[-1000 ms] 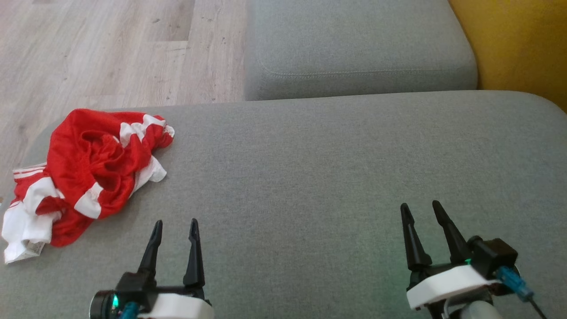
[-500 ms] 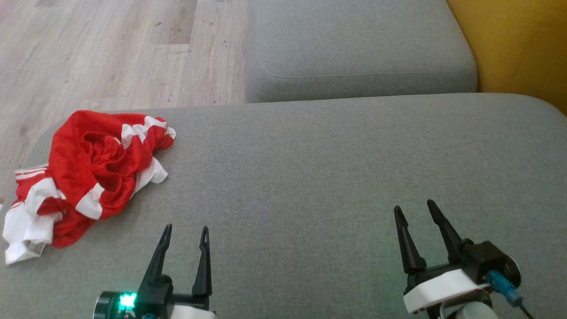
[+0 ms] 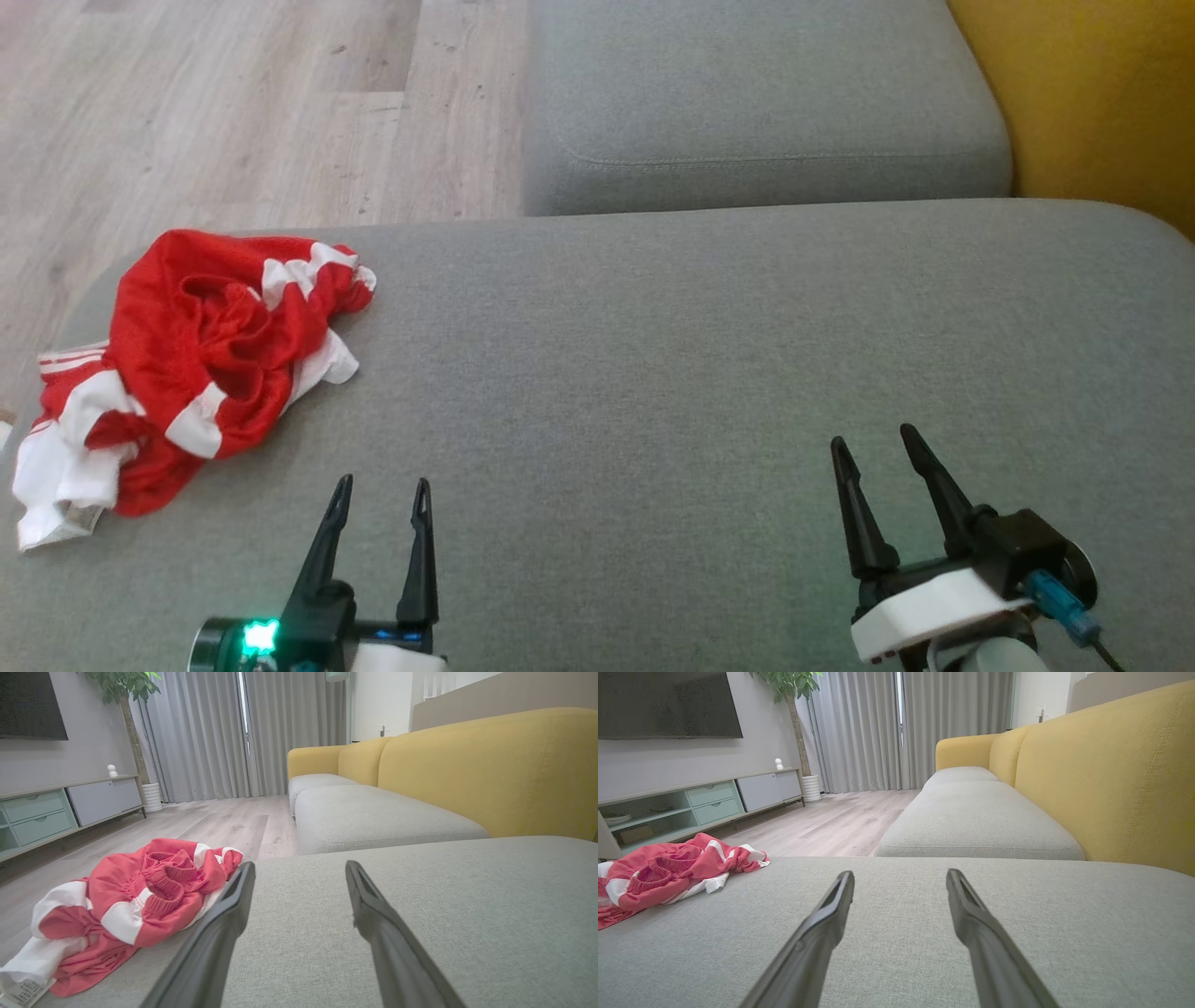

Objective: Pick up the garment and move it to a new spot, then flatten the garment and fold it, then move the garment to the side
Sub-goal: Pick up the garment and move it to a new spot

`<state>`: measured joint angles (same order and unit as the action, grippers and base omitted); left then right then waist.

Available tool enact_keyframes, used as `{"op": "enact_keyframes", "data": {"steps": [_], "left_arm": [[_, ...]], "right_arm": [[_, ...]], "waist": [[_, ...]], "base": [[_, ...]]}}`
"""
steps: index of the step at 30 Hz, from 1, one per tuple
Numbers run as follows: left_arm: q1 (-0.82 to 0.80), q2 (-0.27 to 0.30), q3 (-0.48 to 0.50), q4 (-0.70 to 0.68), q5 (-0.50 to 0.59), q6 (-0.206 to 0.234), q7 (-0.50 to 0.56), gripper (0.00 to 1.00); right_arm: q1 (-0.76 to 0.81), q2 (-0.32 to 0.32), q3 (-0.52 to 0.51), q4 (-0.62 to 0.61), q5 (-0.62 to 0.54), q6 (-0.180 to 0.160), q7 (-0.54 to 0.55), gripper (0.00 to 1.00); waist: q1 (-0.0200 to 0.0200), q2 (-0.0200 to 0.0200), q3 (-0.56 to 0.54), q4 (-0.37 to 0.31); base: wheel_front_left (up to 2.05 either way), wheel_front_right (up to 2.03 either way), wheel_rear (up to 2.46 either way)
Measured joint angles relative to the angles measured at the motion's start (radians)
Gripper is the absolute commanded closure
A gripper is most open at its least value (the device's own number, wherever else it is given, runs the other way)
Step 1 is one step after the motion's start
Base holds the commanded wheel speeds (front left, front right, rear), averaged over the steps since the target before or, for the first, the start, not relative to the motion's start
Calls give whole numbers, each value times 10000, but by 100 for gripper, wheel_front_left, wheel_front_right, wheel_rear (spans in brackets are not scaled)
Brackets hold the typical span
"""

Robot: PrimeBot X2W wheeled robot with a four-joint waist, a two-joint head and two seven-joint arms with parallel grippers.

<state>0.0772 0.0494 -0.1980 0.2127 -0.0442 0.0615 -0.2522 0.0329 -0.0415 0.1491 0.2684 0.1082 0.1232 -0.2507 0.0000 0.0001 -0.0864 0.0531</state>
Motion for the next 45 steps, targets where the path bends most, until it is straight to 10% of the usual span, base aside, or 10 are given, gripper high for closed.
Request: {"op": "enact_keyframes", "data": {"steps": [32, 45], "left_arm": [[-173, 508, 955, -566, 148, 314, 0, 0], [-5549, 1039, 1039, 84, -247, -859, -19, 0]], "right_arm": [[-12, -2, 224, 29, 35, 0, -2, 0], [-913, -138, -174, -493, -1534, 2, -2, 0]], "waist": [[0, 0, 693, 4470], [2, 0, 2564, 4455]], "base": [[0, 0, 0], [0, 0, 0]]}}
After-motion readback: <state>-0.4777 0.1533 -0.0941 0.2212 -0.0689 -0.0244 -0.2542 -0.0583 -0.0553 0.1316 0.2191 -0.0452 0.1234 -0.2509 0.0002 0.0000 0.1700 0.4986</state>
